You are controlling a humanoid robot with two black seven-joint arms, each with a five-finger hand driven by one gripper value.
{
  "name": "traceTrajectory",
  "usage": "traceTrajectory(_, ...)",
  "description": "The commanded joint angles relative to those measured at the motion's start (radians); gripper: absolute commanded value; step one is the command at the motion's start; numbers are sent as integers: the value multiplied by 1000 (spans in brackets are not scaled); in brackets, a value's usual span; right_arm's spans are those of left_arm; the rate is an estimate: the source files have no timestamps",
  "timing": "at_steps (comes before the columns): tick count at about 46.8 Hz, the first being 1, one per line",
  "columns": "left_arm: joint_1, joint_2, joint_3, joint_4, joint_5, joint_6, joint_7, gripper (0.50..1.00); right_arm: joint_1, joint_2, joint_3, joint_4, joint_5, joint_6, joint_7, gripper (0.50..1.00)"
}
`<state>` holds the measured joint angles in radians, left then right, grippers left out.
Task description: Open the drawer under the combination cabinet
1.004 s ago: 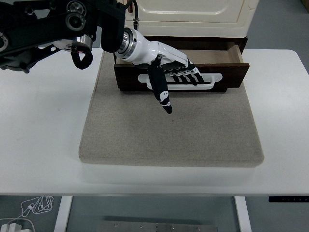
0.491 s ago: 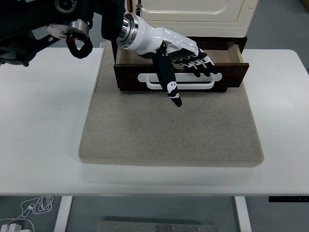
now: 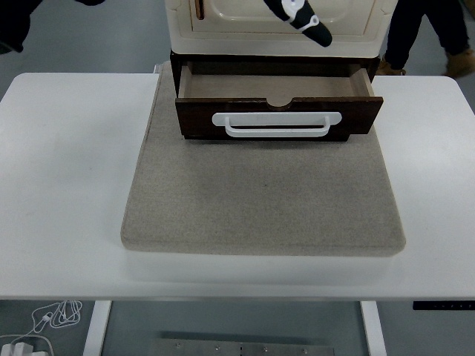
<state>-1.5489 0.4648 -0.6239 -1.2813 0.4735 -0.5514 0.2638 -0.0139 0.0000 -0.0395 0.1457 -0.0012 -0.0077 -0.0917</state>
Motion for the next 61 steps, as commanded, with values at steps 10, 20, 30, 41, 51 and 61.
traceTrajectory(10, 23, 3, -117, 72, -1, 56, -190, 1000, 0, 0, 0, 0, 1, 0, 0, 928)
traceTrajectory(20, 23, 3, -246, 184, -68, 97, -284, 1000, 0, 0, 0, 0, 0, 0, 1, 928)
traceTrajectory(30, 23, 12, -292, 318, -104, 176, -305, 1000, 0, 0, 0, 0, 0, 0, 0, 928)
traceTrajectory(41, 23, 37, -364, 450, -121, 183, -322, 1000, 0, 0, 0, 0, 0, 0, 0, 928)
traceTrajectory(51, 21, 115, -359, 523, -156, 191, -322, 1000, 0, 0, 0, 0, 0, 0, 0, 928)
traceTrajectory(61, 58, 144, -353, 629, -159, 284, -322, 1000, 0, 0, 0, 0, 0, 0, 0, 928)
